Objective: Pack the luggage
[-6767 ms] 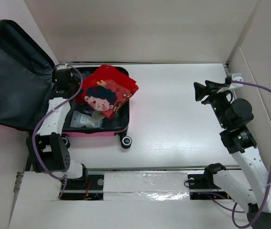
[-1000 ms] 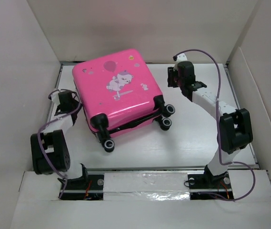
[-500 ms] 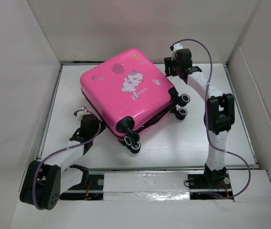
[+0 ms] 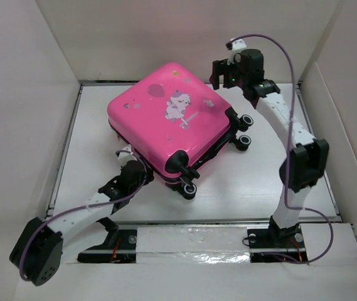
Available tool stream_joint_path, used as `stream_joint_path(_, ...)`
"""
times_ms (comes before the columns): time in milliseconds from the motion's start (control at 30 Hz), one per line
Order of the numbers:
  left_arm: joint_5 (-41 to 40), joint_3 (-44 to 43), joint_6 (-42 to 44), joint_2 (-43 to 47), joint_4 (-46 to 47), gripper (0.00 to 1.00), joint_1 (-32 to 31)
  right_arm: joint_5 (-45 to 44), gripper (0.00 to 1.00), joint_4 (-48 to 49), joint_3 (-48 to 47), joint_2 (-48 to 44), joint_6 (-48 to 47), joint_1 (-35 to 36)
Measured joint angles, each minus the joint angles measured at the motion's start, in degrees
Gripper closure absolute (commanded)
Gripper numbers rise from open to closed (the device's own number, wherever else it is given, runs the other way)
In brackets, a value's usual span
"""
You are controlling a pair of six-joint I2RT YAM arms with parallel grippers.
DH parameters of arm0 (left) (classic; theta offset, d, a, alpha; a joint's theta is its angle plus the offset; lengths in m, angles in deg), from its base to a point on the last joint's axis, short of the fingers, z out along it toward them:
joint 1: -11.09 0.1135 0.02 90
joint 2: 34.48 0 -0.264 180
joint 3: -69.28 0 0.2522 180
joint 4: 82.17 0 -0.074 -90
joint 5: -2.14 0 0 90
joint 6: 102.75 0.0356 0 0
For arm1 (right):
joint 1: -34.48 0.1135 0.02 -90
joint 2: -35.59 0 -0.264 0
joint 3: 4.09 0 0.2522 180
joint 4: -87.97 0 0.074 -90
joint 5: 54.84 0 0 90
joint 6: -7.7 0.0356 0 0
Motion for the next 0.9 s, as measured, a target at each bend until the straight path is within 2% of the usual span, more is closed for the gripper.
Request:
stream_joint_path(33, 0.07, -0.07, 0.63, 0.92, -0.92, 0.64, -0.04, 0.17, 0.21, 0.35, 2.49, -3.63, 0.07, -0.55)
stream_joint_path(67, -0.35, -0.61, 1.11, 6.34, -2.62, 0.63, -0.24, 0.15, 0.32, 0.85, 4.87, -7.1, 0.02, -1.09)
stream_joint_path(100, -1.05, -1.09, 1.49, 9.92, -4.04, 0.63, -0.33, 0.13, 0.51, 2.34, 8.22, -11.26, 0.07, -1.79)
stream_joint_path(133, -2.14, -1.84, 1.92, 13.42, -5.6, 0.61, -0.33, -0.15, 0.85, 4.85, 12.52, -16.06, 0.17, -2.34)
stream_joint_path(200, -4.61, -2.93, 2.38, 19.12, -7.61, 0.6, -0.31, -1.01, 0.98, 10.1, 24.44, -27.41, 2.01, -3.32)
stream_joint_path(267, -6.21, -4.31, 2.27, 21.86, -6.43, 0.6, -0.33, -2.62, 1.0, 16.46, 37.48, -39.1, 4.39, -2.8)
stream_joint_path(333, -7.34, -8.57, 2.43, 20.85, -4.24, 0.6, -0.37, -4.2, 1.0, 20.52, 47.71, -47.63, 6.84, -0.63)
stream_joint_path(433, -9.11, -19.32, 3.56, 13.31, 0.39, 0.56, 0.07, -6.88, 1.0, 23.98, 56.76, -53.42, 8.85, 3.17)
stream_joint_path(467, -8.92, -23.02, 3.82, 10.34, 2.47, 0.5, 0.66, -8.04, 1.0, 24.39, 59.19, -54.18, 9.11, 4.42)
stream_joint_path(533, -6.84, -29.05, 4.39, 4.85, 6.34, 0.47, 4.07, -9.68, 0.99, 24.35, 63.04, -54.07, 9.77, 5.81)
stream_joint_path(667, 0.5, -39.63, 4.31, -8.04, 9.94, 0.43, 16.09, -11.91, 0.98, 24.57, 70.49, -54.12, 11.65, 6.29)
stream_joint_path(900, 18.1, -63.39, 4.22, -34.86, 4.2, 0.42, 34.56, -13.68, 0.97, 25.31, 72.63, -48.33, 13.46, 6.56)
